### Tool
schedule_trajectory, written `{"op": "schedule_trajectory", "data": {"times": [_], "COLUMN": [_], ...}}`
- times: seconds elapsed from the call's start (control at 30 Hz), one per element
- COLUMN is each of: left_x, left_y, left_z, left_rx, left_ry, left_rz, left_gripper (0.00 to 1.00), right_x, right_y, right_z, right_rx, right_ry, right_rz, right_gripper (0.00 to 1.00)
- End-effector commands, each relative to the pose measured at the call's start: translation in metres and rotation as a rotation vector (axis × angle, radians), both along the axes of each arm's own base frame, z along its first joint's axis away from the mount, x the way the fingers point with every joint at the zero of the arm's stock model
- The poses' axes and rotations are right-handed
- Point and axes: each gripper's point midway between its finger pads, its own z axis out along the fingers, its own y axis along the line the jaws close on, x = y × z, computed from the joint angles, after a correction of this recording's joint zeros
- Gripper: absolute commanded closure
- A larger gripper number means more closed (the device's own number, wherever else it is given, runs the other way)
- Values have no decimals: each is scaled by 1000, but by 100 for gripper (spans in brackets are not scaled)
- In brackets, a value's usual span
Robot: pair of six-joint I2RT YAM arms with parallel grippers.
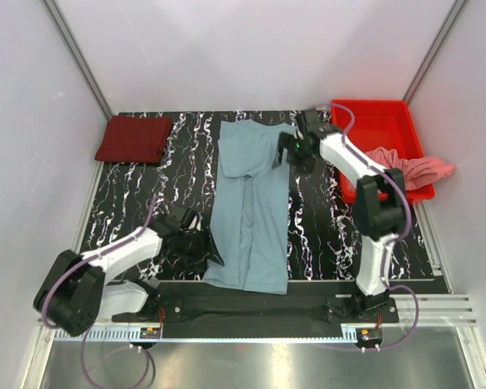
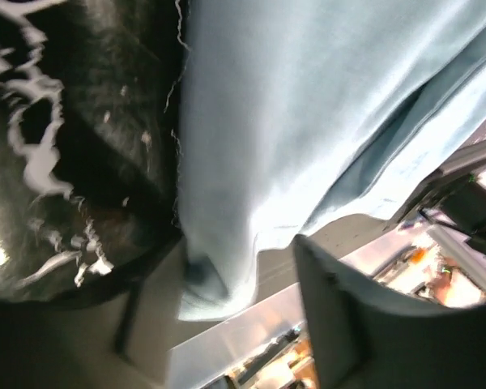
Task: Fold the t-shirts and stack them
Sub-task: Fold the tshirt
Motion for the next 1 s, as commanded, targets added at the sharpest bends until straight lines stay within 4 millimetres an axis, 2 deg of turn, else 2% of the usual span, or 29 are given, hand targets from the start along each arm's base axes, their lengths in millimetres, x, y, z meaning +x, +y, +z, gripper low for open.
{"op": "schedule_trajectory", "data": {"times": [0.0,0.03,0.07,0.1,0.13,0.17,0.2,0.23,0.27,0.33,0.37,0.43,0.47,0.5,0.57,0.6,0.67,0.7,0.73,0.77,0.8,0.83,0.9,0.93,0.97], "left_x": [15,34,41,46,66,77,92,103,128,158,190,217,244,262,292,312,339,357,371,382,394,405,424,437,444], "left_y": [9,14,18,25,26,24,25,22,16,19,20,16,18,14,5,-4,-13,-22,-27,-31,-34,-37,-41,-44,-44], "left_z": [30,51,63,71,97,108,120,129,148,159,167,176,192,182,189,183,185,171,175,168,171,147,143,126,122], "left_rx": [68,99,120,149,158,159,160,148,139,136,127,72,46,30,-42,-81,-118,-143,-165,-184,-197,-202,-226,-228,-236], "left_ry": [-111,-223,-276,-326,-426,-476,-543,-580,-645,-695,-730,-743,-800,-781,-833,-829,-859,-840,-877,-862,-881,-849,-862,-848,-826], "left_rz": [-2,19,22,-2,13,4,-23,-35,-31,-21,8,20,50,47,36,15,10,-7,-6,15,31,44,90,104,136], "left_gripper": [34,31,24,21,20,19,18,19,19,22,23,26,27,29,34,34,37,38,41,42,42,43,44,44,45], "right_x": [48,59,81,87,95,108,115,120,131,142,152,162,170,177,188,194,202,205,209,211,212,212,216,218,219], "right_y": [-9,-4,5,9,13,19,20,22,22,23,19,15,15,8,7,3,6,6,9,9,11,14,17,20,20], "right_z": [23,7,34,36,27,42,44,38,47,43,48,44,46,47,45,40,42,32,34,31,23,20,11,8,4], "right_rx": [-133,-133,-101,-89,-82,-58,-54,-50,-32,-7,4,22,42,53,84,95,144,153,174,184,190,216,237,254,264], "right_ry": [-93,-65,-137,-139,-133,-186,-201,-198,-235,-252,-284,-294,-322,-336,-367,-370,-391,-379,-389,-387,-375,-364,-361,-357,-351], "right_rz": [39,50,46,49,49,48,48,46,39,40,28,10,3,-10,-12,-20,-19,-22,-25,-31,-35,-35,-39,-45,-50], "right_gripper": [12,12,12,11,11,10,9,1,0,0,0,0,0,0,0,0,0,0,0,0,0,0,0,0,0]}}
